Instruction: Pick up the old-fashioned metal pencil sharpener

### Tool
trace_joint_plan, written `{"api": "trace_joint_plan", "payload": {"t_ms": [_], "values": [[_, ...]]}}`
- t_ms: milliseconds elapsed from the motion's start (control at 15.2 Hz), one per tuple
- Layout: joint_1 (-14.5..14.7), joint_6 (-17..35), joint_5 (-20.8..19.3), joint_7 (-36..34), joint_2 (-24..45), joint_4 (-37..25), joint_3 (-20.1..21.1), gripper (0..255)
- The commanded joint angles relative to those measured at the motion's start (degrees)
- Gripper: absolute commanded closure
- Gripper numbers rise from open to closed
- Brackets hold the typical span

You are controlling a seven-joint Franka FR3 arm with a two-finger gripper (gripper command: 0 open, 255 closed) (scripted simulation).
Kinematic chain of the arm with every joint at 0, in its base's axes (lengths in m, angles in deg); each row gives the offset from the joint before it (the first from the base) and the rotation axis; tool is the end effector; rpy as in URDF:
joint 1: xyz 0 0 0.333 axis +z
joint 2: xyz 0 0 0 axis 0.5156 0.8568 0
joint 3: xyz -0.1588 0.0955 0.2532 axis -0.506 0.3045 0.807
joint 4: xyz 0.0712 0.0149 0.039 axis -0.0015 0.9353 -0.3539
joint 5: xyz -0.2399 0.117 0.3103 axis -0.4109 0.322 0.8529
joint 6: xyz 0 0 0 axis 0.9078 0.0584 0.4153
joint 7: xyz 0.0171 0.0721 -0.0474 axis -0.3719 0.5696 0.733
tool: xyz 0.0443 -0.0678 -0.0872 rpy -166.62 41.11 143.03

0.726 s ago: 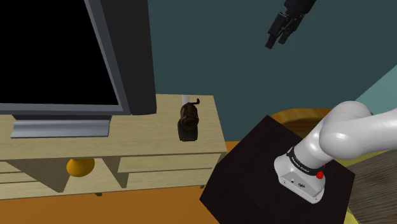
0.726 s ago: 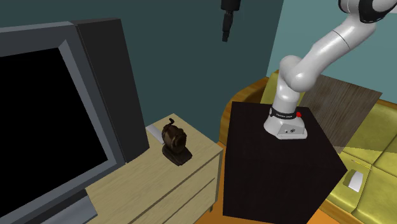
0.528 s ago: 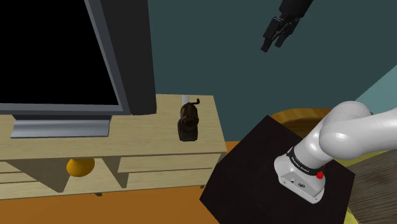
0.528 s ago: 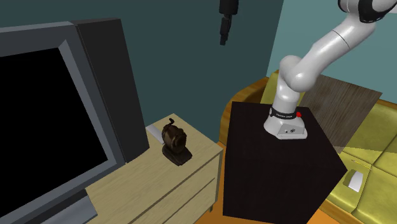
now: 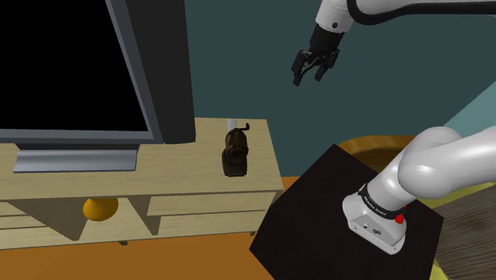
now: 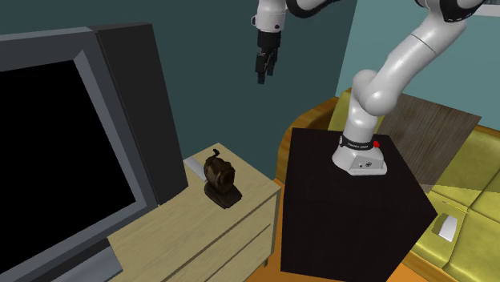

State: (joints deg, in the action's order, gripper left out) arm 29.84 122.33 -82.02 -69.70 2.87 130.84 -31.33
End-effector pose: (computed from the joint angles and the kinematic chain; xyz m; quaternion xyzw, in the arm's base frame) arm 0.3980 0.0368 0.5100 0.9918 -0.1258 0.0231 0.0002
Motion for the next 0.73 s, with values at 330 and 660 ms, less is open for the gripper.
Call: {"api": "trace_joint_plan", "payload": {"t_ms": [330, 660], "values": [[-1.69, 11.77, -0.38, -11.76, 12.35, 0.19, 4.76, 0], [-2.98, 19.12, -2.63, -20.74, 22.88, -2.01, 7.37, 0]]}}
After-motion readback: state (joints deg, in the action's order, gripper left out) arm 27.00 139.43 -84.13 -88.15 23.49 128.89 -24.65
